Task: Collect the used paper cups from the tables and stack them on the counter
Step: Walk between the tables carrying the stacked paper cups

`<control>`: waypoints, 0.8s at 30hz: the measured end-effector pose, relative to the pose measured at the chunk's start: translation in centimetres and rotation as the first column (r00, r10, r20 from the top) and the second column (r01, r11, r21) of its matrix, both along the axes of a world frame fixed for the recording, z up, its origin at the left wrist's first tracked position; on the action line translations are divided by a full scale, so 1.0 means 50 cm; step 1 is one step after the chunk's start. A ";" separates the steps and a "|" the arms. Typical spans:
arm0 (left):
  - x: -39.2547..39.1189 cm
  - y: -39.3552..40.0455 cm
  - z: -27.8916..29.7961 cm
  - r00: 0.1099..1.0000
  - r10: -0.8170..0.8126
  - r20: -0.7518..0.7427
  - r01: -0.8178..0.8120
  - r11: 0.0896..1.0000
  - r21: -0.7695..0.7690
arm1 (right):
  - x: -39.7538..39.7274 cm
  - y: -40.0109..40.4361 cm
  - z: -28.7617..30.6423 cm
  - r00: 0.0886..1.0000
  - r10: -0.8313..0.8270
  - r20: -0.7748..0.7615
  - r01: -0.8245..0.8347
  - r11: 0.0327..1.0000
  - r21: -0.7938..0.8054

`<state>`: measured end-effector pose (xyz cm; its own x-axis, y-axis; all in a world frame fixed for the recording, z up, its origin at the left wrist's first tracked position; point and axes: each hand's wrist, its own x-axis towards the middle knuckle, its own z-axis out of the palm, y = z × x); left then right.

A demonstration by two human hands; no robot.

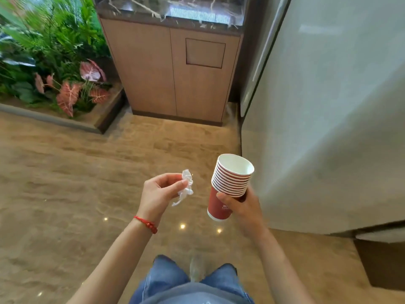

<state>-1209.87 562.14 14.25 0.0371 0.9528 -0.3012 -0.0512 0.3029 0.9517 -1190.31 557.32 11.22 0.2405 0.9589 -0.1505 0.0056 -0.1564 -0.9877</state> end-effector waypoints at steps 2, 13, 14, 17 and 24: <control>0.015 0.085 0.007 1.000 0.018 -0.005 -0.018 1.000 0.013 | 0.018 0.091 0.010 1.000 0.013 0.001 -0.013 1.000 0.006; 0.088 0.595 -0.032 0.999 -0.014 0.029 0.014 1.000 0.008 | 0.091 0.586 -0.032 0.999 -0.034 0.009 0.034 0.999 -0.002; 0.093 0.649 -0.029 0.999 -0.020 0.032 0.020 1.000 0.000 | 0.093 0.637 -0.027 0.999 -0.045 0.006 0.045 0.999 -0.001; 0.108 0.806 -0.009 0.997 -0.071 0.035 0.072 0.997 -0.001 | 0.103 0.782 -0.003 0.997 -0.081 0.008 0.081 0.997 -0.002; 0.150 1.113 0.016 0.994 -0.103 0.038 0.102 0.995 0.011 | 0.149 1.058 0.021 0.988 -0.153 0.022 0.153 0.988 0.017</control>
